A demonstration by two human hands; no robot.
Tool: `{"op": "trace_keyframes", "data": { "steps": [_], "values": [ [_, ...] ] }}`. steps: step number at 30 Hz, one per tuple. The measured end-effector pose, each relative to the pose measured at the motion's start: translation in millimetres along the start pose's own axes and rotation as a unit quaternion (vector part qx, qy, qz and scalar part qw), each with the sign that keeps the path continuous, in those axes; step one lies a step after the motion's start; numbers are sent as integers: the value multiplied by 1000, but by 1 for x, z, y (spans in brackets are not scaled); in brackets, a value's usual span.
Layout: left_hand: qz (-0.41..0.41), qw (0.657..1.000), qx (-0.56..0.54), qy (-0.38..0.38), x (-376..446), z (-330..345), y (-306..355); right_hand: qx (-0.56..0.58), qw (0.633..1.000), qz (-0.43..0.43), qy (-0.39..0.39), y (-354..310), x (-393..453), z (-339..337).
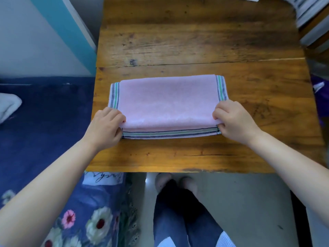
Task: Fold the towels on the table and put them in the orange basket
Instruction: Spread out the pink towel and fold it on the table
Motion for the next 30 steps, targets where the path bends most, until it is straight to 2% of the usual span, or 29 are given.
{"op": "trace_keyframes", "data": {
  "steps": [4, 13, 15, 18, 20, 22, 24, 28, 30],
  "values": [
    [-19, 1000, 14, -20, -12, 24, 10, 3, 999, 49, -22, -2, -21, 22],
    [-48, 996, 24, -74, -34, 46, 20, 16, 995, 72, -60, -5, -53, 39],
    [-57, 997, 12, -47, -35, 39, 20, 16, 996, 72, -53, -9, -52, 31],
    [-75, 995, -29, 64, -10, 26, 25, 12, 996, 87, 3, -14, -23, 20],
    [-116, 986, -72, 94, 24, 25, 31, 0, 996, 84, 30, -26, 14, 25],
    [-192, 969, -127, 84, 61, 30, 30, 20, 991, 129, -11, -34, 57, 43],
    [-249, 959, -124, 62, 85, 43, 26, 32, 982, 170, -72, -39, 90, 63],
    [-301, 948, -100, -14, 91, 77, 1, -17, 972, 171, -159, -33, 109, 106],
    [-304, 945, -115, -24, 82, 83, -13, -14, 971, 176, -163, -22, 104, 111]
  ]
}}
Point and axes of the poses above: each hand's wrist, its own x-axis towards the middle knuckle, its own z-axis out of the palm, y = z × x, the point moved 4 cm from there along x, towards the middle knuckle, and after that the axes turned 2 degrees about z, right-handed, at the moved point
